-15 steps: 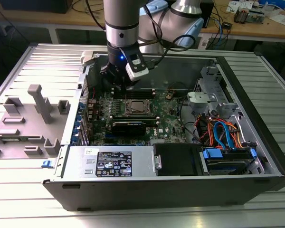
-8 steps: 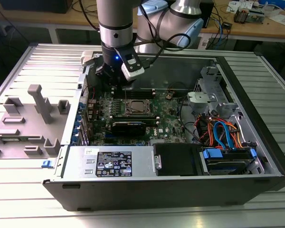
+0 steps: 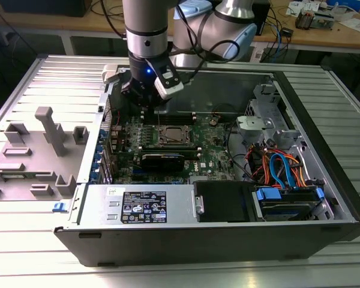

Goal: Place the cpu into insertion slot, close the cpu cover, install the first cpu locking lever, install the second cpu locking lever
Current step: 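Install the first cpu locking lever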

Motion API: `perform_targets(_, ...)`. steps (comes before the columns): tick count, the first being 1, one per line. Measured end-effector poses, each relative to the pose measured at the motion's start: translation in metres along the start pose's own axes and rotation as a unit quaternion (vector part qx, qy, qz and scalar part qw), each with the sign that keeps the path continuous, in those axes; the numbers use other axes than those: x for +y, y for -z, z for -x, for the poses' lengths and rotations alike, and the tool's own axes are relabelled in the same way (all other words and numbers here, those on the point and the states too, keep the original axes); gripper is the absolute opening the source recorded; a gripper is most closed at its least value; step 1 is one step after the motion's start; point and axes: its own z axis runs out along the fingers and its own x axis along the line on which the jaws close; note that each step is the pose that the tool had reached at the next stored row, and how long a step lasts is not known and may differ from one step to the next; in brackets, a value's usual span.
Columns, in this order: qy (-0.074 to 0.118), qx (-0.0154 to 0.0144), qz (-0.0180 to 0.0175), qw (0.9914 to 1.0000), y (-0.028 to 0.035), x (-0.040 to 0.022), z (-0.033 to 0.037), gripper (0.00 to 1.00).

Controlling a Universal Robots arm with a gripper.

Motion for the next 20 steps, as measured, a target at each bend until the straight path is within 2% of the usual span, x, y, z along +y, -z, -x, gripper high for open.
perform_targets(4, 0.000, 0.0000, 0.0000, 1.00000, -0.0005, 0.0071, 0.0005, 0.11)
perform_targets(11, 0.001, 0.0001, 0.0000, 1.00000, -0.0015, 0.0171, 0.0059, 0.11)
perform_targets(16, 0.001, 0.0001, 0.0000, 1.00000, -0.0022, 0.0183, 0.0182, 0.11)
perform_targets(18, 0.001, 0.0001, 0.0000, 1.00000, -0.0033, 0.0189, 0.0280, 0.11)
perform_targets(20, 0.001, 0.0001, -0.0001, 1.00000, -0.0043, 0.0188, 0.0305, 0.11)
